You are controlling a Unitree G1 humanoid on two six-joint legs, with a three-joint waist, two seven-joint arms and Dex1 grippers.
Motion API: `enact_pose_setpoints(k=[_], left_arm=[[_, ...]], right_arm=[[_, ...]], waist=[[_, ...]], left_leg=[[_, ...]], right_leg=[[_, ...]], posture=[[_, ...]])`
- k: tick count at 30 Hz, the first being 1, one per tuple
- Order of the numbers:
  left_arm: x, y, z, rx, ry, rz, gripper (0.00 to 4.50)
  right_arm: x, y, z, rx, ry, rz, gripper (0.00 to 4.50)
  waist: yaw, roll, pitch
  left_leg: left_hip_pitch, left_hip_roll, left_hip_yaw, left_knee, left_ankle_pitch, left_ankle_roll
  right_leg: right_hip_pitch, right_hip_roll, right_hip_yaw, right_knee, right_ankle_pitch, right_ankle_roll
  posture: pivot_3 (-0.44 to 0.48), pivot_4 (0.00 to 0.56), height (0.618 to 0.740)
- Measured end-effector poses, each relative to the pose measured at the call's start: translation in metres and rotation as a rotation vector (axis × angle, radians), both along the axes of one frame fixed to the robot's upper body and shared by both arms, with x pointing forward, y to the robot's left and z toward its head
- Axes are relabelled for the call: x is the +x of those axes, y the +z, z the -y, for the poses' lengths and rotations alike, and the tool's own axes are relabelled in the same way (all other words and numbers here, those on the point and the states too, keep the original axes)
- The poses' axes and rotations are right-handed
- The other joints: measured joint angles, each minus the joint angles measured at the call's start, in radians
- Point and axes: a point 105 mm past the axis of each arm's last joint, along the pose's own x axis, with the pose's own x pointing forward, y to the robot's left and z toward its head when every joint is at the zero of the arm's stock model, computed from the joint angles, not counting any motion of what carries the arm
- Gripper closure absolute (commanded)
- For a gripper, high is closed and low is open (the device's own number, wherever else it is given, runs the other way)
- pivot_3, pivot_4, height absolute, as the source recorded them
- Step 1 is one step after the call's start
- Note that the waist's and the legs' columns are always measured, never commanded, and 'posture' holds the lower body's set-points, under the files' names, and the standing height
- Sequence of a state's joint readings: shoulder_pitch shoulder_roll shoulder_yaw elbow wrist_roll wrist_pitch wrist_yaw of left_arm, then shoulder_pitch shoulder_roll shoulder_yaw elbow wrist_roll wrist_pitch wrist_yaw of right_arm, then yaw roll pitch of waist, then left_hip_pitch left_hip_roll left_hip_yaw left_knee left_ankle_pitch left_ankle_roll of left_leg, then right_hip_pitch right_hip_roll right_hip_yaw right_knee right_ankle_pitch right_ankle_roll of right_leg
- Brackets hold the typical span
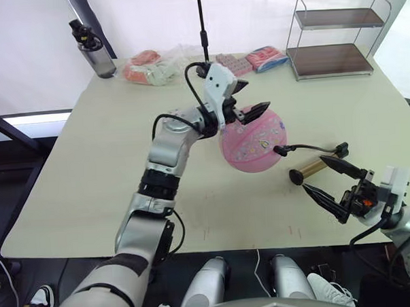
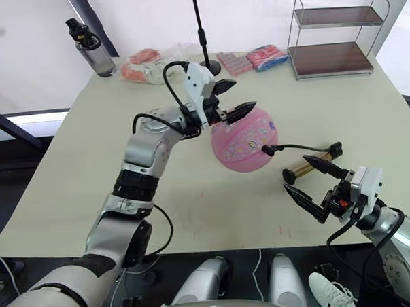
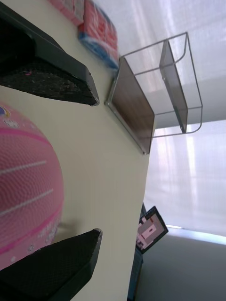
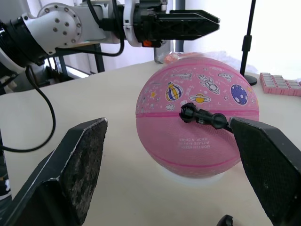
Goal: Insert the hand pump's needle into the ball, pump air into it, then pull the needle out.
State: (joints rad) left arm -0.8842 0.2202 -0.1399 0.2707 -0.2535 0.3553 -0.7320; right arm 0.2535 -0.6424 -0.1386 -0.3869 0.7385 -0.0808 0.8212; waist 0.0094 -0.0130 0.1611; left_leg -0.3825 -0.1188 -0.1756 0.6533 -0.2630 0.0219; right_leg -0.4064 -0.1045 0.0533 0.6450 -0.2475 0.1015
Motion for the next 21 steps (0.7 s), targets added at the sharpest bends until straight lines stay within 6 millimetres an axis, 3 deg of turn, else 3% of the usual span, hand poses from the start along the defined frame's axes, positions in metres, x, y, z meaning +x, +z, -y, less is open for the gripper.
enact_pose_setpoints(k=[11, 21], left_arm=[[-0.001, -0.010, -0.005, 0.058, 0.017, -0.090, 0.00], [-0.003, -0.029, -0.003, 0.092, 0.035, -0.127, 0.00]], right_arm=[[0.000, 0.009, 0.009, 0.002, -0.048, 0.030, 0.18], [0.005, 0.013, 0.006, -0.004, -0.042, 0.046, 0.18]], waist=[[0.002, 0.000, 0.000], [0.004, 0.000, 0.000]], left_leg=[[0.000, 0.000, 0.000, 0.000, 0.000, 0.000], [0.001, 0.000, 0.000, 0.001, 0.000, 0.000]], right_leg=[[0.000, 0.000, 0.000, 0.002, 0.000, 0.000], [0.000, 0.000, 0.000, 0.004, 0.001, -0.001]], posture=[[0.000, 0.150, 0.736], [0.000, 0.150, 0.736]])
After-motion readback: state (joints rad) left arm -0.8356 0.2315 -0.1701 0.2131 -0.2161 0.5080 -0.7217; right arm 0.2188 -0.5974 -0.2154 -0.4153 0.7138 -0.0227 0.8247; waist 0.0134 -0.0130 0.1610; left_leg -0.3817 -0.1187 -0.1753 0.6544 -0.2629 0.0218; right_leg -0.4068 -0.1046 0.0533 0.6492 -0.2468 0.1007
